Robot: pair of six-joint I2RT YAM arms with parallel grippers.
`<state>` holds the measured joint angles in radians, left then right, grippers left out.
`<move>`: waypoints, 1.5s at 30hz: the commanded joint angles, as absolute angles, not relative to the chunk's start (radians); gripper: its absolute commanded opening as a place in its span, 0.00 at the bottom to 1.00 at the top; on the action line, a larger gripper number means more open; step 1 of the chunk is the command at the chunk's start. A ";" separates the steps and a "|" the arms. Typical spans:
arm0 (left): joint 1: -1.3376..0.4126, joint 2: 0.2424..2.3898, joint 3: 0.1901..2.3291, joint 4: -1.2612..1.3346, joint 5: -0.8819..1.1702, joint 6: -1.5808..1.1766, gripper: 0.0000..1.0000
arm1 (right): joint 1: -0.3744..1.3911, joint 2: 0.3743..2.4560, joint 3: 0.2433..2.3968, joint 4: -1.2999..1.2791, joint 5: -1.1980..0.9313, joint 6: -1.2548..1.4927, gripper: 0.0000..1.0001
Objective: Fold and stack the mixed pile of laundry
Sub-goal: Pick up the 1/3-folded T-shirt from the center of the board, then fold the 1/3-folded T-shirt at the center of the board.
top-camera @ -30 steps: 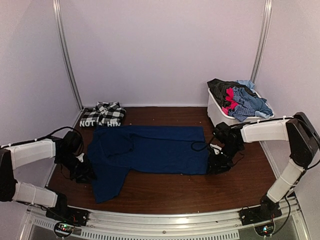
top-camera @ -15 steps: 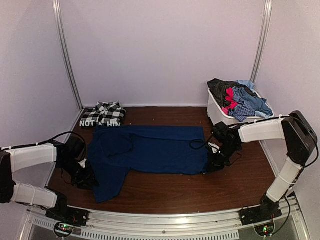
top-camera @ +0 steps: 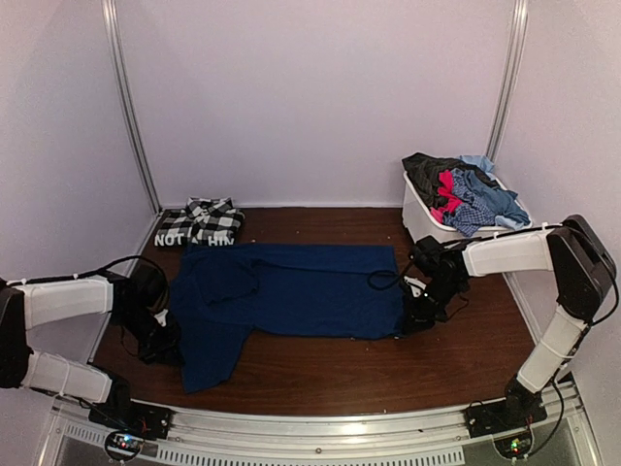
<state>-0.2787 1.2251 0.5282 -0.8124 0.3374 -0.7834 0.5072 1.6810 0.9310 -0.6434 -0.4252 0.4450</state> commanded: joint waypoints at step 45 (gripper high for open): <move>-0.140 1.828 1.520 -0.749 0.265 -0.628 0.00 | 0.331 1.922 1.457 -0.833 -0.274 0.335 0.00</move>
<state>-0.1493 1.7889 1.4513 -0.8051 0.2615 -0.6567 0.3397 1.8847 1.4254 -0.8173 -0.3054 0.3439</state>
